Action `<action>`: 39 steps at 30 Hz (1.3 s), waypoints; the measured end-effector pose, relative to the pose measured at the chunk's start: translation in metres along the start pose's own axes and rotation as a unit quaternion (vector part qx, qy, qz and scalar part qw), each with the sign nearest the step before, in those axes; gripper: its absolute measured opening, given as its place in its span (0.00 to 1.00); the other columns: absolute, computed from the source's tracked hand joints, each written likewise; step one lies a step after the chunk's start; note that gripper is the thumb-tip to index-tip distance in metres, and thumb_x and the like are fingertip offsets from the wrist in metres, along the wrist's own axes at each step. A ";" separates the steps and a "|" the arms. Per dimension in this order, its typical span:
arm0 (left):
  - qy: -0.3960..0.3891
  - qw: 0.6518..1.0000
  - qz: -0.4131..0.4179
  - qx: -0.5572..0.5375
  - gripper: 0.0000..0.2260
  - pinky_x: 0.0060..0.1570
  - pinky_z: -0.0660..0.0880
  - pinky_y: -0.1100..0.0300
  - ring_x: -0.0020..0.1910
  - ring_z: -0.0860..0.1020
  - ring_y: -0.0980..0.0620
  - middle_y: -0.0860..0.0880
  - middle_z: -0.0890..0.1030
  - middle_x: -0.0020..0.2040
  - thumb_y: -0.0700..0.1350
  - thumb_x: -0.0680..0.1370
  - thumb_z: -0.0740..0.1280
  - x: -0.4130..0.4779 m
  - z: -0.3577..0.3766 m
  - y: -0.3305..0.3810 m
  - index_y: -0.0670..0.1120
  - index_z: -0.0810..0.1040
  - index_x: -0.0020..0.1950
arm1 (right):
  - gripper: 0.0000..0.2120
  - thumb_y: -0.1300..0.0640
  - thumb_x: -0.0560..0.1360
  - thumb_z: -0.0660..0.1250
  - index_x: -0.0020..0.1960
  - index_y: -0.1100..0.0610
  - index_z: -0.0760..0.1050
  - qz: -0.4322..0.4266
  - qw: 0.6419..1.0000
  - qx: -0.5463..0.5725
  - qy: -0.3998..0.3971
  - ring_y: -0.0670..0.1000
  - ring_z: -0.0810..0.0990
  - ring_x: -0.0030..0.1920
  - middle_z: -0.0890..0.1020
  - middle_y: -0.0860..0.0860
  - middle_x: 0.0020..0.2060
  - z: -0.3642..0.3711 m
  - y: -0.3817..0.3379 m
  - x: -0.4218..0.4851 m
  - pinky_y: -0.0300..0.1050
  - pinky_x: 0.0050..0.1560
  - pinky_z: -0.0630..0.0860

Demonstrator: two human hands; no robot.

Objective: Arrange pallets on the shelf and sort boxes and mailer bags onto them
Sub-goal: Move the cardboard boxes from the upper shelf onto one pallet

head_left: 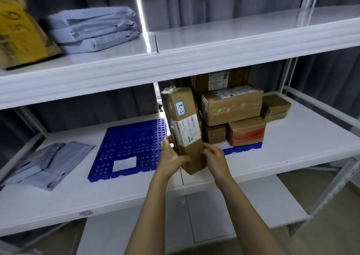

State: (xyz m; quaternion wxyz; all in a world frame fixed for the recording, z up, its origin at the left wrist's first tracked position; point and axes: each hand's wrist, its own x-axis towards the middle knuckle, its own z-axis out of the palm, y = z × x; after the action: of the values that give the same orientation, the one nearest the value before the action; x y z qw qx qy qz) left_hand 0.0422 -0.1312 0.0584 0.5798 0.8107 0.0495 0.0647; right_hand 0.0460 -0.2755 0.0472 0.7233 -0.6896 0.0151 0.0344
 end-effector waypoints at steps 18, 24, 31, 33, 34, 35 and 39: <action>0.031 0.999 0.017 0.005 0.36 0.41 0.74 0.75 0.60 0.70 0.56 0.51 0.70 0.62 0.34 0.68 0.76 0.044 0.027 -0.020 0.45 0.60 0.69 | 0.18 0.70 0.78 0.58 0.64 0.60 0.76 -0.024 0.999 -0.029 0.014 0.54 0.77 0.61 0.80 0.54 0.60 -0.021 0.035 0.048 0.52 0.65 0.73; 0.170 0.985 0.017 0.019 0.38 0.43 0.73 0.69 0.56 0.74 0.54 0.51 0.73 0.58 0.49 0.60 0.82 0.036 0.048 -0.019 0.50 0.62 0.61 | 0.20 0.72 0.76 0.59 0.66 0.61 0.74 -0.036 0.999 -0.029 0.029 0.50 0.76 0.61 0.78 0.54 0.62 -0.018 0.043 0.053 0.43 0.64 0.72; 0.286 0.950 -0.017 0.125 0.44 0.46 0.76 0.55 0.53 0.72 0.51 0.52 0.66 0.52 0.67 0.53 0.78 0.034 0.070 -0.017 0.47 0.65 0.59 | 0.19 0.72 0.75 0.61 0.62 0.60 0.77 -0.062 0.996 -0.060 0.023 0.50 0.78 0.59 0.81 0.52 0.57 -0.015 0.051 0.056 0.40 0.61 0.74; 0.287 0.947 -0.016 0.141 0.44 0.45 0.75 0.57 0.53 0.71 0.52 0.52 0.67 0.52 0.68 0.54 0.77 0.035 0.072 -0.017 0.47 0.66 0.59 | 0.16 0.68 0.76 0.64 0.62 0.58 0.78 -0.069 0.996 -0.055 0.015 0.48 0.80 0.58 0.82 0.50 0.56 -0.014 0.052 0.058 0.38 0.59 0.75; 0.282 0.948 -0.017 0.144 0.43 0.45 0.74 0.58 0.54 0.71 0.52 0.51 0.68 0.53 0.68 0.55 0.77 0.036 0.072 -0.017 0.47 0.66 0.59 | 0.15 0.66 0.77 0.65 0.62 0.57 0.78 -0.072 0.996 -0.051 0.014 0.47 0.80 0.57 0.82 0.50 0.56 -0.014 0.053 0.059 0.38 0.58 0.76; 0.277 0.949 -0.018 0.147 0.42 0.45 0.75 0.58 0.54 0.71 0.52 0.50 0.70 0.55 0.67 0.57 0.77 0.037 0.071 -0.018 0.47 0.66 0.60 | 0.15 0.64 0.77 0.66 0.62 0.57 0.78 -0.077 0.996 -0.050 0.017 0.46 0.80 0.57 0.82 0.49 0.56 -0.014 0.052 0.059 0.37 0.58 0.76; 0.252 0.958 0.004 0.138 0.38 0.48 0.77 0.57 0.56 0.74 0.51 0.49 0.73 0.58 0.63 0.60 0.78 0.040 0.066 -0.026 0.47 0.67 0.61 | 0.14 0.60 0.76 0.68 0.61 0.57 0.79 -0.101 0.991 -0.065 0.057 0.45 0.80 0.55 0.83 0.50 0.55 -0.012 0.049 0.062 0.38 0.57 0.77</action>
State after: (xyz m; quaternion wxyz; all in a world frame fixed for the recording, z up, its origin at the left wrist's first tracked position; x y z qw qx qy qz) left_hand 0.0923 -0.1785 0.0143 0.4307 0.8405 0.1990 0.2615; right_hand 0.1048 -0.2833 -0.0066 0.6746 -0.7340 -0.0156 -0.0768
